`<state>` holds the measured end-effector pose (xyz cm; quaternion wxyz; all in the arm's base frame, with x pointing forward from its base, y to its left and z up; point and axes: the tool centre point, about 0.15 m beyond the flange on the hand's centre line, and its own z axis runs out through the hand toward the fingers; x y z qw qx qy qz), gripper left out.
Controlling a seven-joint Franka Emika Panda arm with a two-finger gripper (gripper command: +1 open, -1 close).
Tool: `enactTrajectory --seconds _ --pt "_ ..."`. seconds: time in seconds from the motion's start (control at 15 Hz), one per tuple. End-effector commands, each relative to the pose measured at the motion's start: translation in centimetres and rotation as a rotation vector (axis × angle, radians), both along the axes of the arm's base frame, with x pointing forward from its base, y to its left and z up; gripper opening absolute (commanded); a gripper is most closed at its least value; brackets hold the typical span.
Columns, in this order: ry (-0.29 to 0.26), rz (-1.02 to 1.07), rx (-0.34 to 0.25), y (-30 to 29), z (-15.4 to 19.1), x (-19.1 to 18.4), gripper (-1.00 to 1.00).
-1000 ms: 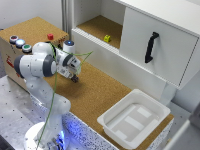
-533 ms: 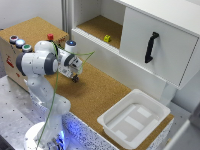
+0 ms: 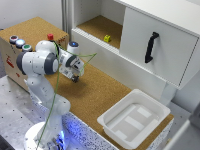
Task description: Push right the purple block
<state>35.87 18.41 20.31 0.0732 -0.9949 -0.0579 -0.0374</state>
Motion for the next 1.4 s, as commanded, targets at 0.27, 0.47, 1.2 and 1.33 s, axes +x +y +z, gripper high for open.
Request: enactTrajectory --seconds 0.27,0.47,1.2,1.33 --pt "0.004 -0.039 -0.002 -5.0 0.7 -1.6 -1.0" --pt "0.0 -0.038 -0.014 -6.3 0.9 -1.7 -1.0" --pt "-0.005 -0.041 -0.064 -12.0 1.5 -1.7 -1.0" --pt "0.004 -0.034 -0.069 -13.0 1.2 -1.4 -1.0"
